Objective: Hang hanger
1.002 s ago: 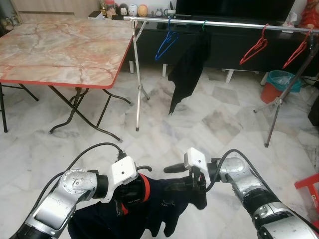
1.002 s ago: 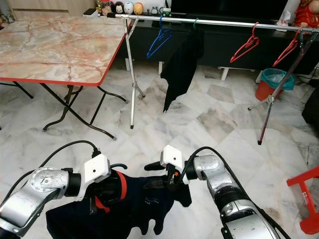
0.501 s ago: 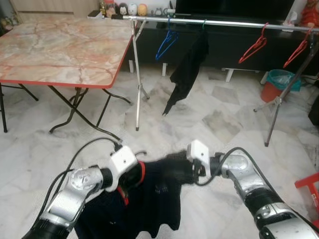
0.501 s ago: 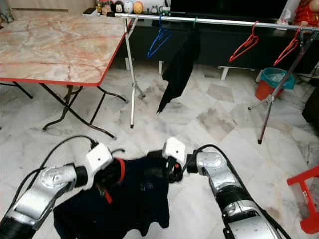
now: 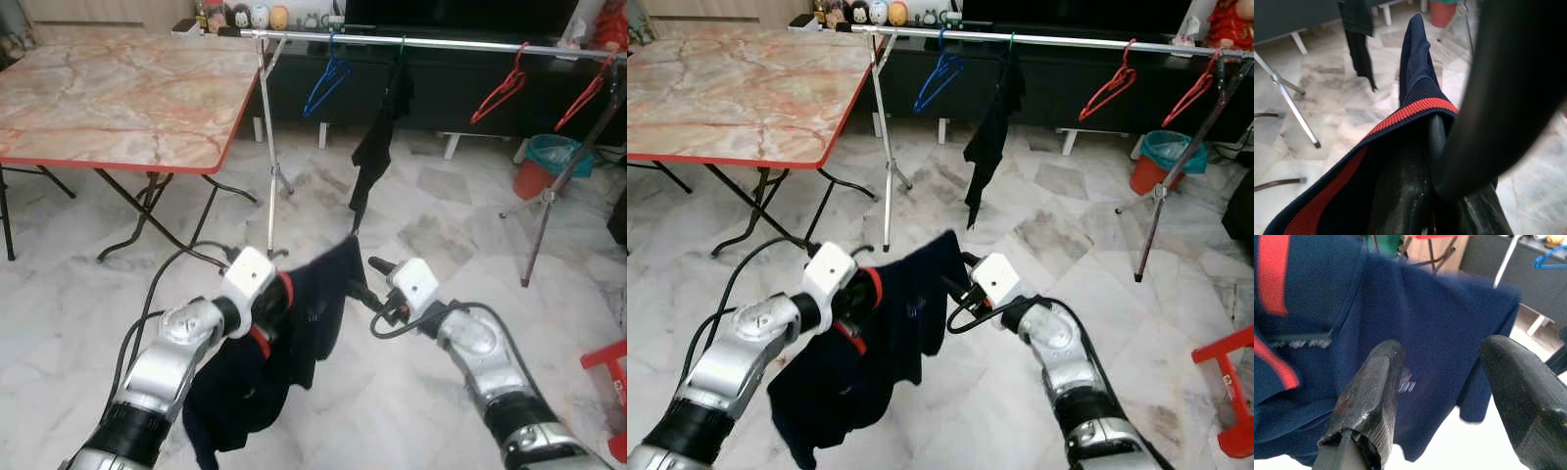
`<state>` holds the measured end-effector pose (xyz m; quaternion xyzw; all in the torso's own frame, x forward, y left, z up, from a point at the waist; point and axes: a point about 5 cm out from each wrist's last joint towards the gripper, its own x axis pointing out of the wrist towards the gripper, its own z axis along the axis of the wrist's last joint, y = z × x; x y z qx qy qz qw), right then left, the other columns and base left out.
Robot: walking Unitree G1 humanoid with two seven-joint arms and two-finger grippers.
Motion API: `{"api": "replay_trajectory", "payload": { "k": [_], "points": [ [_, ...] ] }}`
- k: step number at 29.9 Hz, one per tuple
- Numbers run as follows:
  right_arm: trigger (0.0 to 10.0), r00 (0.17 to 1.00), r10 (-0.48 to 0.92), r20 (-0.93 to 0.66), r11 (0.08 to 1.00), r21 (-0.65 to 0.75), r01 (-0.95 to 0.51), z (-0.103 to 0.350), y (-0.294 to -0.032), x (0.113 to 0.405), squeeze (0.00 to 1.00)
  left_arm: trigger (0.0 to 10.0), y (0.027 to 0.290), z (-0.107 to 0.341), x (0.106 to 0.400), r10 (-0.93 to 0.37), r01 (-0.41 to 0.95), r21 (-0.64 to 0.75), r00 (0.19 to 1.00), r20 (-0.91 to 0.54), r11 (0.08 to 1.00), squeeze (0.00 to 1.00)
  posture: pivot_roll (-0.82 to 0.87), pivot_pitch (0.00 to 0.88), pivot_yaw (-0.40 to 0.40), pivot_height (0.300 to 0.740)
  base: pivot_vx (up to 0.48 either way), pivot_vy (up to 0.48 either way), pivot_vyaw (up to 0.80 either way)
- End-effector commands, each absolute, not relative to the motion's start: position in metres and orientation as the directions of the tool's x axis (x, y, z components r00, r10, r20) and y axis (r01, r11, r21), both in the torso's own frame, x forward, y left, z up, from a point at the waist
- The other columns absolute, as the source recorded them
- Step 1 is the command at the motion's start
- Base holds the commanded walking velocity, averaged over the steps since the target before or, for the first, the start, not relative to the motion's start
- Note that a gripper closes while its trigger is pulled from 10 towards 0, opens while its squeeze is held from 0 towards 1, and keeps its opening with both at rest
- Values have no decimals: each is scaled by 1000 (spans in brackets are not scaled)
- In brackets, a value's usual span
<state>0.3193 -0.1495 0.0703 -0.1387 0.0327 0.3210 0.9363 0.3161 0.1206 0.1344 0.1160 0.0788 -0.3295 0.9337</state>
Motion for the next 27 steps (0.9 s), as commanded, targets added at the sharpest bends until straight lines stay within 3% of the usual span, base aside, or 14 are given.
{"api": "replay_trajectory", "payload": {
  "k": [1,8,10,16,18,21,22,23,24,27],
  "points": [
    [10000,821,556,-131,786,-237,-570,68,-151,318,0,10000,122,142,323,-581,612,167,789,-201,773,0,47,11,-6,740,0,0,0],
    [10000,928,363,-80,916,-149,-371,65,-152,321,0,10000,119,148,326,-594,610,201,792,-142,766,0,38,10,3,740,0,0,0],
    [10000,965,245,-95,968,-34,-249,55,-155,317,0,10000,121,147,326,-586,602,198,798,-139,773,0,39,18,7,740,0,0,0],
    [10000,984,146,-99,984,120,-134,47,-156,310,0,10000,136,138,319,-568,591,236,806,-166,771,0,29,33,20,740,0,0,0],
    [10000,978,189,-86,979,97,-181,48,-152,309,0,10000,141,131,313,-582,615,282,788,-199,736,0,29,33,20,740,0,0,0],
    [10000,953,287,-101,958,12,-287,48,-146,306,0,10000,146,128,312,-553,593,261,805,-215,762,0,29,44,21,740,0,0,0],
    [10000,906,394,-153,904,-115,-412,43,-138,301,0,10000,146,130,313,-542,578,225,815,-204,784,0,28,46,20,740,0,0,0],
    [10000,906,394,-153,904,-115,-412,43,-138,301,0,10000,146,130,313,-542,578,225,815,-204,784,0,28,46,20,740,0,0,0],
    [10000,855,477,-203,841,-179,-511,37,-132,296,0,10000,143,134,314,-546,576,191,816,-191,795,0,26,46,19,740,0,0,0],
    [10000,824,525,-210,812,-164,-560,35,-128,292,0,10000,136,140,315,-565,588,160,807,-172,793,0,31,48,17,740,0,0,0]
  ]
}}
